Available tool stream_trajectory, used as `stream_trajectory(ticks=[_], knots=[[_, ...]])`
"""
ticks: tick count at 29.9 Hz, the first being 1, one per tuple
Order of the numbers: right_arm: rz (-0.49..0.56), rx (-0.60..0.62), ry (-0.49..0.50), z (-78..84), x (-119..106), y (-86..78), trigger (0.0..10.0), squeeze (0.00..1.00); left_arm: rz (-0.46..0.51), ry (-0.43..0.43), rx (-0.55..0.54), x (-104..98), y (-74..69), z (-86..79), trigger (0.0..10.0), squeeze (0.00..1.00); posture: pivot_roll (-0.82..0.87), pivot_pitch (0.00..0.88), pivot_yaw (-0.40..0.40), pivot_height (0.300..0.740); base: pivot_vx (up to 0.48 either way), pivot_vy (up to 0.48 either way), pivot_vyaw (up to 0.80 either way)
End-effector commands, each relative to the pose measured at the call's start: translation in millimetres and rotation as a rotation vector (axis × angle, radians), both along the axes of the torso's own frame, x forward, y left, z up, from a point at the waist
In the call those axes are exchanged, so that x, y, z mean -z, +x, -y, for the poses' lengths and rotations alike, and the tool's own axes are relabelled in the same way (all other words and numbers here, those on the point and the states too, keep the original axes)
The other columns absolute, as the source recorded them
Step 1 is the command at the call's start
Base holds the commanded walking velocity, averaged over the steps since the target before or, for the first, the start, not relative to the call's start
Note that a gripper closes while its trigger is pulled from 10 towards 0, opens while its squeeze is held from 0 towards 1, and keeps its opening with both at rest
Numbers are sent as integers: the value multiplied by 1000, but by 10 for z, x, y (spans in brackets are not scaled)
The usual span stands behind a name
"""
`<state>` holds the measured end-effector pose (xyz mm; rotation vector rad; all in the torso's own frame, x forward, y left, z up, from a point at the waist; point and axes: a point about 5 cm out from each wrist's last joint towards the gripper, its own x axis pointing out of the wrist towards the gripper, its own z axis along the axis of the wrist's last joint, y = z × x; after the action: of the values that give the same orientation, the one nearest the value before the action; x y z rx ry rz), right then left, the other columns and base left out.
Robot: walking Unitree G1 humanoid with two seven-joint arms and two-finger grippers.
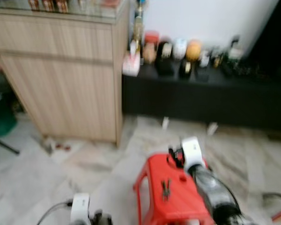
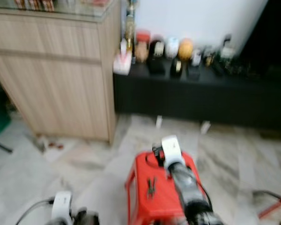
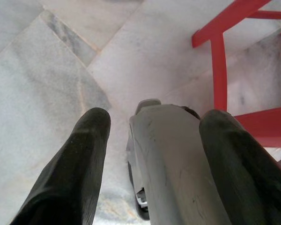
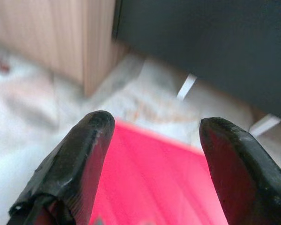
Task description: Hang keys on a hook
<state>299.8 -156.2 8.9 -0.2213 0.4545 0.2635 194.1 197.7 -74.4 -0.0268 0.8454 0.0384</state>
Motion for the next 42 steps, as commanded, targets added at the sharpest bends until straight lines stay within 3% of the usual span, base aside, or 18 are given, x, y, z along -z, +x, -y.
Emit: stream_trajectory(ticks=[1, 6, 9, 12, 18, 23, 27, 34, 42], knots=[[-63, -22, -27, 39, 82, -59, 10000, 0, -55, -24, 2, 79, -119, 73, 10000, 0, 44, 0, -107, 631, 0, 0, 0], [-137, -183, -62, -29, 146, -107, 10000, 0, -63, -24, 5, 96, -156, 77, 10000, 0, 43, 0, -108, 631, 0, 0, 0], [-160, -216, -60, -53, 156, -108, 10000, 0, -65, -26, 2, 104, -176, 78, 10000, 0, 48, 0, -112, 631, 0, 0, 0], [-97, -128, -61, -21, 95, -32, 10000, 0, -65, -23, -1, 116, -206, 82, 10000, 0, 57, 11, -121, 631, 0, 0, 0], [64, 170, 145, 102, -72, 82, 10000, 0, -67, -21, -5, 132, -248, 80, 10000, 0, 58, 24, -120, 631, 0, 0, 0], [111, 234, 204, 124, -92, 69, 10000, 0, -70, -19, 0, 138, -263, 79, 10000, 0, 50, 23, -117, 631, 0, 0, 0], [113, 186, 195, 70, -48, 11, 10000, 0, -72, -19, 8, 142, -272, 85, 10000, 0, 50, 15, -115, 631, 0, 0, 0], [60, 28, 88, 37, 5, -22, 10000, 0, -72, -17, 13, 144, -275, 93, 10000, 0, 51, 1, -119, 621, 0, 0, 0], [69, 23, 56, 120, -80, 69, 10000, 0, -72, -19, 16, 148, -282, 107, 10000, 0, 55, 15, -122, 597, 0, 0, 0]])
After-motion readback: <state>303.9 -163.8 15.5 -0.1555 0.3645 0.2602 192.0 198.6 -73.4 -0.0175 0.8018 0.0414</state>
